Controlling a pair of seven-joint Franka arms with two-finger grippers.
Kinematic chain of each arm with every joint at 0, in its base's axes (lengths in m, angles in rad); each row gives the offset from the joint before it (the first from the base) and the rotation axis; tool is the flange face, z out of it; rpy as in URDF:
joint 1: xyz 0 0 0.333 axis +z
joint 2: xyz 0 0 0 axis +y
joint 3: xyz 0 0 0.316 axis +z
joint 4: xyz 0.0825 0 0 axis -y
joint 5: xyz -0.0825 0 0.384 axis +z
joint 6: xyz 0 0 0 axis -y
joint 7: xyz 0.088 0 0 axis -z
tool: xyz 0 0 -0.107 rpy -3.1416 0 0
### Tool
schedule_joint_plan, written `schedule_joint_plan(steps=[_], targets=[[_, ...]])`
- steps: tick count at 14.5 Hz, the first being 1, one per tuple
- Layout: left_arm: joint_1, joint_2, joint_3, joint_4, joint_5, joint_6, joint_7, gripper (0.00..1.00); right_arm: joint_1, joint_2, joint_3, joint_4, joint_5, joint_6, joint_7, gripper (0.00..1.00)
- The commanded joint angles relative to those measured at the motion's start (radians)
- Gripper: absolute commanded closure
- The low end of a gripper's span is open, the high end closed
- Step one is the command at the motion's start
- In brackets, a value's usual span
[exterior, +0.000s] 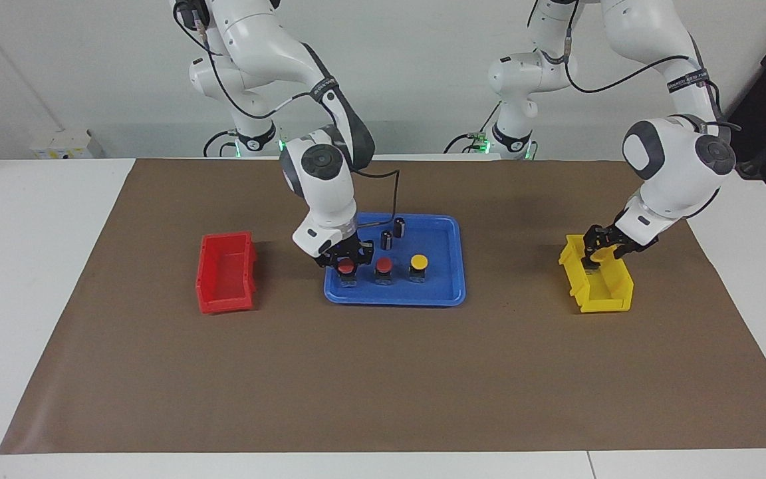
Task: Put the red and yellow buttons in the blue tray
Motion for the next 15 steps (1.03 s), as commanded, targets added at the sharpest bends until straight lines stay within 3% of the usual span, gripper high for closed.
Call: schedule_joint_plan(steps=[1,2,3,8,13,15], targets=[[0.013,-0.058,-0.011,-0.076,0.006,0.064,-0.037,0.26,0.005,-0.017,-0.002,-0.025,0.001,0.020,0.019,0.40],[0.013,-0.067,-0.011,-0.091,0.006,0.078,-0.049,0.26,0.002,-0.017,-0.002,-0.016,0.000,0.013,0.017,0.15],[0.013,-0.069,-0.011,-0.093,0.006,0.078,-0.055,0.26,-0.007,-0.018,-0.003,-0.002,0.000,0.001,0.016,0.00],[0.002,-0.084,-0.011,-0.142,0.007,0.128,-0.068,0.26,-0.135,-0.109,-0.012,0.151,-0.003,-0.261,0.003,0.00],[0.011,-0.089,-0.011,-0.162,0.007,0.174,-0.062,0.28,-0.304,-0.262,-0.015,0.173,-0.003,-0.478,-0.141,0.00],[0.013,-0.089,-0.011,-0.162,0.007,0.179,-0.058,0.32,-0.352,-0.288,-0.017,0.209,-0.003,-0.548,-0.176,0.00]])
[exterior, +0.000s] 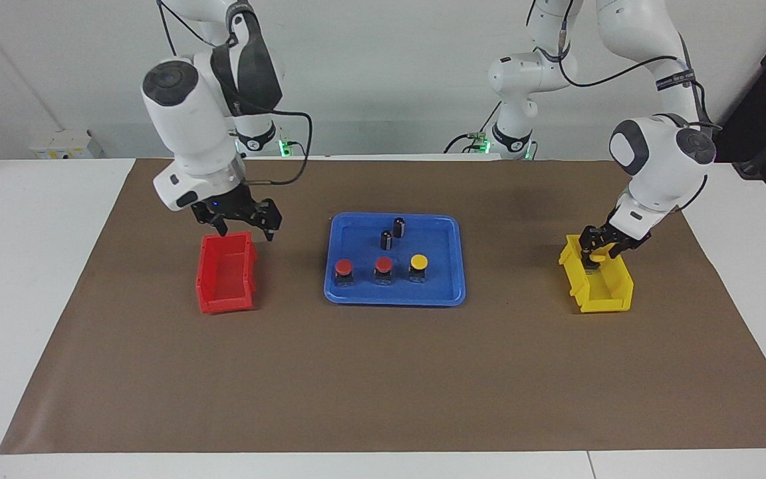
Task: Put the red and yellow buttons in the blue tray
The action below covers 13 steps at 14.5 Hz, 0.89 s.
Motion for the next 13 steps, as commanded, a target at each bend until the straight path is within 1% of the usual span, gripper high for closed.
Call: schedule_joint_plan(steps=[1,3,5,6,7,9,10,11,12,13], targets=[[0.013,-0.034,-0.006,-0.042,0.007,0.031,-0.008,0.36,-0.059,-0.015,0.011,0.085,0.000,-0.125,-0.061,0.00],[0.013,-0.034,-0.006,-0.053,0.010,0.052,-0.006,0.38,-0.086,-0.005,0.011,0.189,-0.002,-0.236,-0.075,0.00],[0.013,-0.034,-0.006,-0.059,0.010,0.066,-0.006,0.38,-0.137,-0.005,0.011,0.253,-0.002,-0.296,-0.152,0.00],[0.014,-0.034,-0.006,-0.062,0.010,0.068,-0.006,0.38,-0.152,-0.005,0.009,0.256,-0.006,-0.301,-0.186,0.00],[0.020,-0.034,-0.006,-0.062,0.010,0.068,-0.006,0.38,-0.163,-0.016,0.011,0.222,-0.017,-0.284,-0.195,0.00],[0.022,-0.034,-0.006,-0.064,0.012,0.069,-0.006,0.42,-0.168,-0.045,0.011,0.158,-0.017,-0.256,-0.197,0.00],[0.022,-0.034,-0.006,-0.064,0.012,0.077,-0.006,0.49,-0.169,-0.059,0.011,0.123,-0.017,-0.229,-0.197,0.00],[0.022,-0.034,-0.006,-0.067,0.012,0.083,-0.008,0.69,-0.169,-0.074,0.011,0.089,-0.017,-0.203,-0.198,0.00],[0.023,-0.034,-0.006,-0.067,0.012,0.083,-0.008,0.96,-0.171,-0.088,0.011,0.057,-0.016,-0.184,-0.201,0.00],[0.023,-0.031,-0.006,-0.058,0.012,0.082,-0.009,0.99,-0.177,-0.099,0.011,0.038,-0.016,-0.173,-0.212,0.00]])
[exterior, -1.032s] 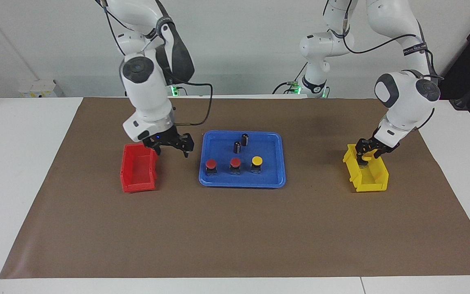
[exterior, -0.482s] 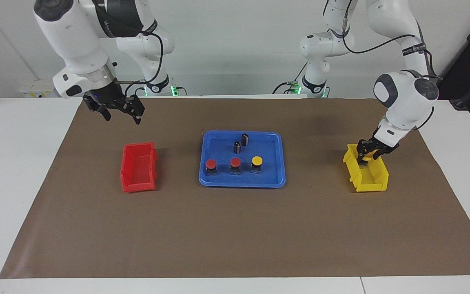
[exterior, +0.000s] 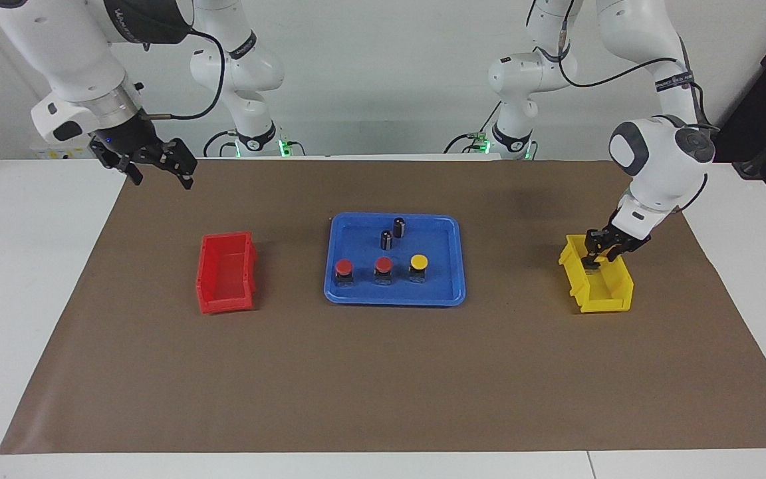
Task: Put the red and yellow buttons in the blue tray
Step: 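Carry the second yellow button with the left gripper into the blue tray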
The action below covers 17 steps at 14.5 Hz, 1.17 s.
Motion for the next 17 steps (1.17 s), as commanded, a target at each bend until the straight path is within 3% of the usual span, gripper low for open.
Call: schedule_joint_plan(steps=[1,3,5,7,9,11,13,17], targets=[[0.012,-0.027,-0.007,-0.013,0.012,0.018,-0.012,0.99,-0.019,-0.061,0.009,-0.094,-0.009,0.048,-0.037,0.00],[0.010,-0.025,-0.007,0.087,0.013,-0.100,-0.019,0.99,-0.025,-0.060,0.009,-0.080,-0.009,0.040,-0.039,0.00],[0.002,-0.016,-0.007,0.296,0.066,-0.329,-0.034,0.99,-0.034,-0.060,0.009,-0.079,-0.009,0.037,-0.039,0.00],[-0.051,0.033,-0.020,0.470,0.157,-0.479,-0.104,0.99,-0.032,-0.057,0.009,-0.077,-0.009,0.049,-0.036,0.00],[-0.169,0.045,-0.021,0.494,0.153,-0.478,-0.243,0.99,-0.032,-0.057,0.009,-0.079,-0.011,0.048,-0.036,0.00],[-0.293,0.050,-0.022,0.445,0.138,-0.397,-0.403,0.99,-0.026,-0.058,0.009,-0.080,-0.015,0.048,-0.036,0.00],[-0.428,0.134,-0.021,0.420,0.136,-0.291,-0.553,0.99,-0.025,-0.058,0.009,-0.080,-0.020,0.048,-0.037,0.00],[-0.488,0.176,-0.024,0.423,0.050,-0.188,-0.560,0.99,-0.026,-0.058,0.011,-0.082,-0.018,0.048,-0.055,0.00]])
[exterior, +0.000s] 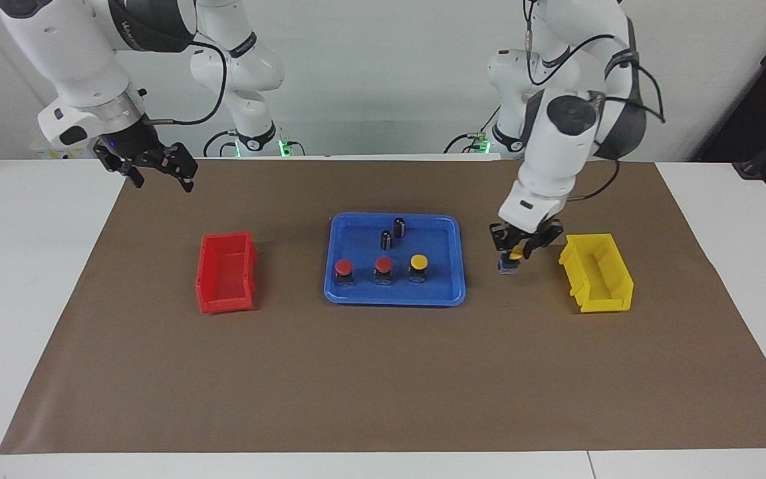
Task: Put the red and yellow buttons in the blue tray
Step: 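Carry the second yellow button with the left gripper into the blue tray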
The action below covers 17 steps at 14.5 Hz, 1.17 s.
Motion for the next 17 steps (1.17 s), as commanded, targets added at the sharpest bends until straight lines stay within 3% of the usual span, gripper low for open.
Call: schedule_joint_plan(steps=[1,4,11,17], targets=[[-0.029,0.000,0.016,0.004,-0.076,0.072,0.012,0.99,-0.010,-0.023,0.009,-0.032,-0.013,0.018,-0.036,0.00],[-0.056,0.013,0.017,-0.005,-0.079,0.095,0.032,0.99,-0.015,-0.024,0.009,-0.033,-0.011,0.016,-0.033,0.00],[-0.081,-0.053,0.016,-0.189,-0.084,0.170,0.063,0.99,-0.007,-0.024,0.012,-0.033,-0.009,0.013,-0.034,0.00],[-0.095,-0.055,0.013,-0.186,-0.099,0.178,0.058,0.99,-0.003,-0.024,0.018,-0.033,-0.009,0.013,-0.034,0.00]])
